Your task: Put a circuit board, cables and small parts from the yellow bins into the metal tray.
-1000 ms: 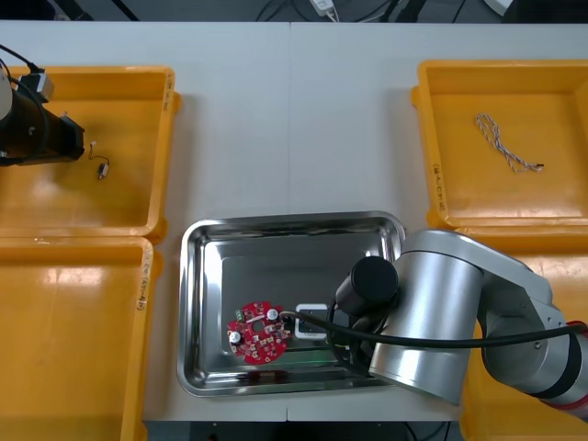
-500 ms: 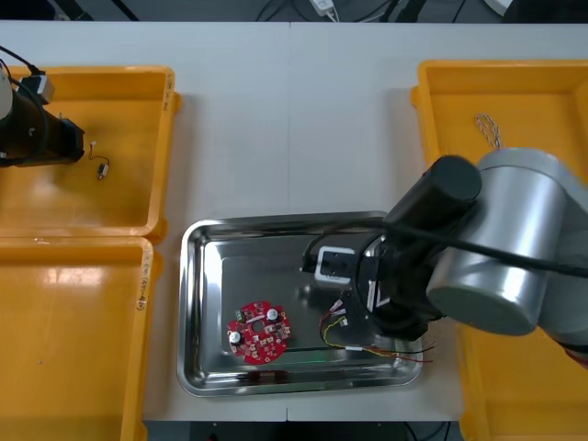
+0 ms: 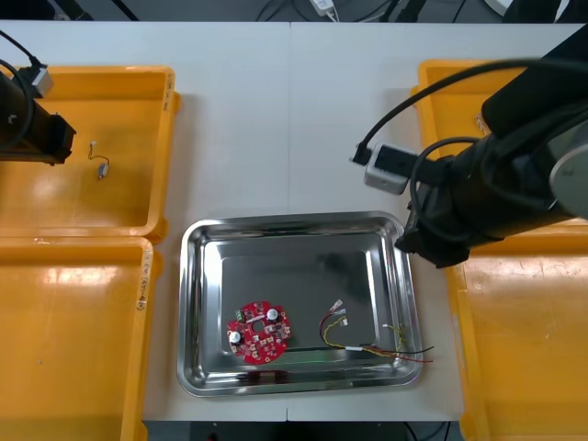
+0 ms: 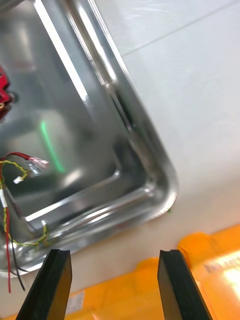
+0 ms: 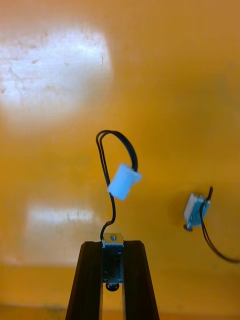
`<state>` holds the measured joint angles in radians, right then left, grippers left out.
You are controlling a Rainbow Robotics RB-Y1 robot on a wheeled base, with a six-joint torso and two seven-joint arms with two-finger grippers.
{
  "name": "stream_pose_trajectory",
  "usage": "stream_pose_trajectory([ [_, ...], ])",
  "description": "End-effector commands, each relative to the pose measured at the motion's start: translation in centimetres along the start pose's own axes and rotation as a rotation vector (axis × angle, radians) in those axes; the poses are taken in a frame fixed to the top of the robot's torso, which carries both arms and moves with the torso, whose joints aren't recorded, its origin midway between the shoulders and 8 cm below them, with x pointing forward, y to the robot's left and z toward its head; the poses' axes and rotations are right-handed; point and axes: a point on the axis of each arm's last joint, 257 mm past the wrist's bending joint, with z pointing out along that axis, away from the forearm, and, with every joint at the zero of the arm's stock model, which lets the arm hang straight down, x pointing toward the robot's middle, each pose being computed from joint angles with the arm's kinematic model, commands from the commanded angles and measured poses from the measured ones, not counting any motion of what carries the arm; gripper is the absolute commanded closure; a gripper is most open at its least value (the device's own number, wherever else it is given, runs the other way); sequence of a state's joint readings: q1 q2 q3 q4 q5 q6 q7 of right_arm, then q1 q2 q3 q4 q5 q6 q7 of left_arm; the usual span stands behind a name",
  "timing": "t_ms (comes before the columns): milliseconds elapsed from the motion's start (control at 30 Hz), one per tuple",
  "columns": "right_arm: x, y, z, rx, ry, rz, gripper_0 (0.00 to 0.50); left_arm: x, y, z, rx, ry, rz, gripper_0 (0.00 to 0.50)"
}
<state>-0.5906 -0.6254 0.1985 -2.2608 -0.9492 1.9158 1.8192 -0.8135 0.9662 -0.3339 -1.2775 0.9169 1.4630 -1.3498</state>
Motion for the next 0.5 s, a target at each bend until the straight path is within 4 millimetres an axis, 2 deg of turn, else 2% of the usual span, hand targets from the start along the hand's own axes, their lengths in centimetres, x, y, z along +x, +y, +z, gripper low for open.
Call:
stream_pose_trajectory([
  [33,0.5,-6.1,-4.2,0.082,-0.032,0.117,0.000,-1.8,1.8,-5.0,-0.029,-0.044,-0.004,0.500],
  [200,2.0,-10.6,-7.0,0.207,-0.031,0.189,0.000,-1.8,0.3,-7.1,-0.037,-0.050,-0.030,0.500],
  [267,2.9,-11.9,-7.7,0.252,-0.017,0.209,0.000,-1.5,-0.3,-7.9,-0.037,-0.048,-0.035,0.500],
  [300,2.9,-11.9,-7.7,0.252,-0.017,0.209,0.000,-1.5,-0.3,-7.9,-0.037,-0.048,-0.035,0.500],
  [500,5.8,-16.0,-9.5,0.317,0.006,0.323,0.000,-0.9,-2.9,-10.3,-0.050,-0.060,-0.053,0.500],
])
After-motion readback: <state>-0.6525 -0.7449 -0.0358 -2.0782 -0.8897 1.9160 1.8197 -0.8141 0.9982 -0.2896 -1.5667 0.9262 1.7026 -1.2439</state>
